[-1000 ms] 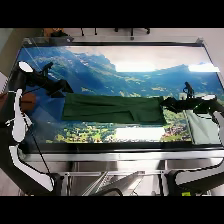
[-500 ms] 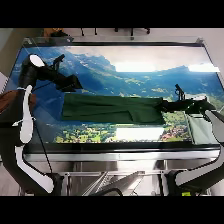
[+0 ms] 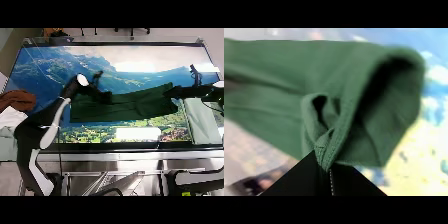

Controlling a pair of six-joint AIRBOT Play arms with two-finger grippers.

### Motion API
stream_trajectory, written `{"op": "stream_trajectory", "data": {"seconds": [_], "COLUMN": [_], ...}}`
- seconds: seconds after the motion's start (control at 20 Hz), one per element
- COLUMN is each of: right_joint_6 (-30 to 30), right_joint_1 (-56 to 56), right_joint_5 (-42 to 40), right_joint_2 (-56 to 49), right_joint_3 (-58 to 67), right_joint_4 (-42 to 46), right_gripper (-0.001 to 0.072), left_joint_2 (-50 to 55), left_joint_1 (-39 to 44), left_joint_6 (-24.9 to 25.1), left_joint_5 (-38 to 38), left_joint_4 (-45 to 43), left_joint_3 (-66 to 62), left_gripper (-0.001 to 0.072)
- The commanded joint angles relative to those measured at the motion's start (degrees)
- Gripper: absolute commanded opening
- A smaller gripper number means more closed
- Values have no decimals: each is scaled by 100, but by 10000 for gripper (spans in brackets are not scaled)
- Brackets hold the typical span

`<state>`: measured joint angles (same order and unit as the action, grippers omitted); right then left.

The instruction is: Fold the shirts.

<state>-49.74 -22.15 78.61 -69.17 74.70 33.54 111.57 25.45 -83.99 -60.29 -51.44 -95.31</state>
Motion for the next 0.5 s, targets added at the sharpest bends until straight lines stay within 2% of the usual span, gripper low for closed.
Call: {"op": "stream_trajectory", "data": {"seconds": [0.0, 0.2, 0.35, 0.45], "right_joint_6": [-407, -787, -909, -1016], "right_joint_1": [-144, -267, -264, -199], "right_joint_5": [789, 1364, 1482, 1478], "right_joint_2": [450, 498, 496, 479], "right_joint_3": [592, 1414, 1471, 1471], "right_joint_4": [-22, -35, -37, -39], "right_gripper": [19, 20, 20, 20], "left_joint_2": [673, 1521, 1587, 1384], "left_joint_1": [1150, 1829, 1834, 1637], "left_joint_6": [-26, -455, -614, -603], "left_joint_5": [1537, 1707, 1132, 411], "left_joint_4": [623, 627, 645, 645], "left_joint_3": [-74, -1290, -1963, -2356], "left_gripper": [17, 17, 17, 17]}}
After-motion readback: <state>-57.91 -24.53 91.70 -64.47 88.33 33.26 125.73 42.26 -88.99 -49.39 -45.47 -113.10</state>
